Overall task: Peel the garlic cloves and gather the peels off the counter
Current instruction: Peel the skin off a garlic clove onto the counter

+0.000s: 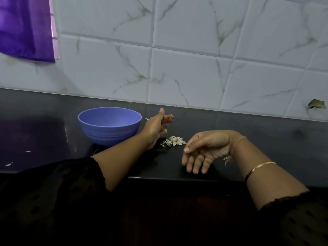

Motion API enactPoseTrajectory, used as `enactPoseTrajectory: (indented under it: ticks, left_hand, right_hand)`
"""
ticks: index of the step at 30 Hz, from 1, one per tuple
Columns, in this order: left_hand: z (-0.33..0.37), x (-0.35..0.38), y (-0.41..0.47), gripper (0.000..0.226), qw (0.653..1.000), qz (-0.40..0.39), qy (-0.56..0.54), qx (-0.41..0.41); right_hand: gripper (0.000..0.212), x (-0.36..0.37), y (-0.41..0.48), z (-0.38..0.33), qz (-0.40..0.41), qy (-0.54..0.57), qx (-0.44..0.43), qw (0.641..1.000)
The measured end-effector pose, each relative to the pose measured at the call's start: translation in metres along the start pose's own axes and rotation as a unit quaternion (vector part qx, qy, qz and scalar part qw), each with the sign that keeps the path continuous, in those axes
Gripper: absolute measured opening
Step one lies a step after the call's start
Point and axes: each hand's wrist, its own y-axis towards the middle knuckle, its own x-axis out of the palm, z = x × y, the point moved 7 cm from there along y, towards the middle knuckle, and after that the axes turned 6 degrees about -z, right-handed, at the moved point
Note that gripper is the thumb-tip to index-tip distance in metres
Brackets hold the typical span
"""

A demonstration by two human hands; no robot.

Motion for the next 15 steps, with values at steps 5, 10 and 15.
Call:
enactPoseTrajectory:
  ticks: [5,10,15]
  left_hand:
    - [0.002,-0.002,-0.001,0.049,1.0,0.01,0.005,0.004]
    - [0.004,-0.002,-0.002,0.051,0.999,0.014,0.04,0.011]
    - [-0.001,0.0,-0.003,0.051,0.999,-0.012,0.004,-0.029]
  right_hand:
    - [0.023,-0.015,0.01,-0.008,0.105,0.042,-0.082,0.99]
    - [0.019,-0.053,-0.01,-0.027,0.382,0.136,-0.311,0.86]
    - [0.025,-0.073,-0.014,-0.014,0.573,-0.04,-0.17,0.801]
